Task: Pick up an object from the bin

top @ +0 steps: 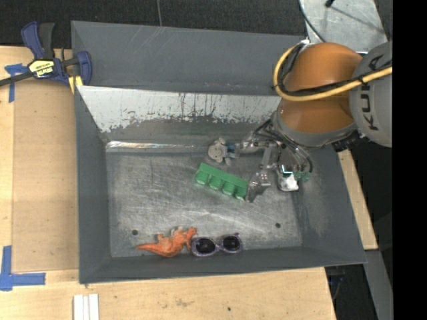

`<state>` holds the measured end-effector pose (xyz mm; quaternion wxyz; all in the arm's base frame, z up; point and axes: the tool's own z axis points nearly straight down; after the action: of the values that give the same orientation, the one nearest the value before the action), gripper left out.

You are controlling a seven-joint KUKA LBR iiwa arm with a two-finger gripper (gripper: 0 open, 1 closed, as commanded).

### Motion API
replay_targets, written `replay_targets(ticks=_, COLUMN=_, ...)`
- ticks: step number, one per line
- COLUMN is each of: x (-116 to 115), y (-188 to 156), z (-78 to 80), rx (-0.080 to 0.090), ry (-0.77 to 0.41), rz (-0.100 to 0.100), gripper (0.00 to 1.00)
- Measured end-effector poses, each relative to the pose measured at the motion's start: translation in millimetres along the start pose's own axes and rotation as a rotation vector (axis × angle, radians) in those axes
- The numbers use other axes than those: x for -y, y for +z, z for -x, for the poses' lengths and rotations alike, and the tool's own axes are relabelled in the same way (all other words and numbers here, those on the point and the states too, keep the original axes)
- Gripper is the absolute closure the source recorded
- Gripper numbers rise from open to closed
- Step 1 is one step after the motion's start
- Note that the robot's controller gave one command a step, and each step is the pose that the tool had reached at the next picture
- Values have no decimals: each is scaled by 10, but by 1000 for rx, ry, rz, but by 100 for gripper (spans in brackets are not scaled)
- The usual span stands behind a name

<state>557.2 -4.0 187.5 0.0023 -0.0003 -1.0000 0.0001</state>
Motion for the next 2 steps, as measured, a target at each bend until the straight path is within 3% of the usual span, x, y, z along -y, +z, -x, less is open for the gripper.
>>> replay_targets(ticks=1, x=0, y=-40, z=17, rx=8, ry=0, rz=0, gripper=0)
replay_targets(ticks=2, x=124, y=378, z=178, rx=17, ry=-23, rz=0, gripper=0)
